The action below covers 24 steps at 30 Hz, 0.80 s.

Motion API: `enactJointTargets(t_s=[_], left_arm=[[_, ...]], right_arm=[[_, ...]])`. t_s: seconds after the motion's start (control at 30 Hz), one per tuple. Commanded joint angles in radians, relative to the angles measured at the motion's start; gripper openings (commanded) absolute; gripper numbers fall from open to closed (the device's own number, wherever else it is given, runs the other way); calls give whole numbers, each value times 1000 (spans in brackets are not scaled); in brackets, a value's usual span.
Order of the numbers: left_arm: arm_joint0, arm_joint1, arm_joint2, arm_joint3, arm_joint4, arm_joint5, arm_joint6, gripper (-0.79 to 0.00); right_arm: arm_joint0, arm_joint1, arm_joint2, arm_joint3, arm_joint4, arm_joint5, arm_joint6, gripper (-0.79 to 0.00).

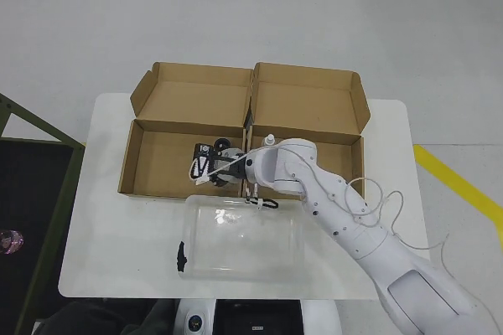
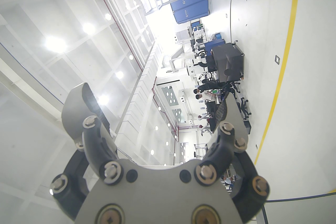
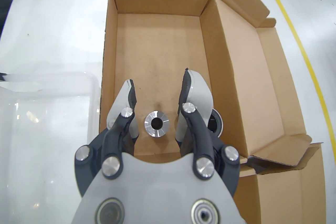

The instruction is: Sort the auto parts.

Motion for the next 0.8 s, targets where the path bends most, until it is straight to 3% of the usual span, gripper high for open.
enactJointTargets(t_s=[0.0, 0.37, 0.77], left_arm=[[0, 0, 0, 0, 0, 0, 0, 0], [0, 0, 0, 0, 0, 0, 0, 0], [0, 0, 0, 0, 0, 0, 0, 0]], right_arm=[[-39, 14, 36, -51, 2, -10, 4, -462], [-323, 101, 276, -346, -40, -108, -42, -456], [-589, 168, 543, -517, -86, -178, -176, -462]])
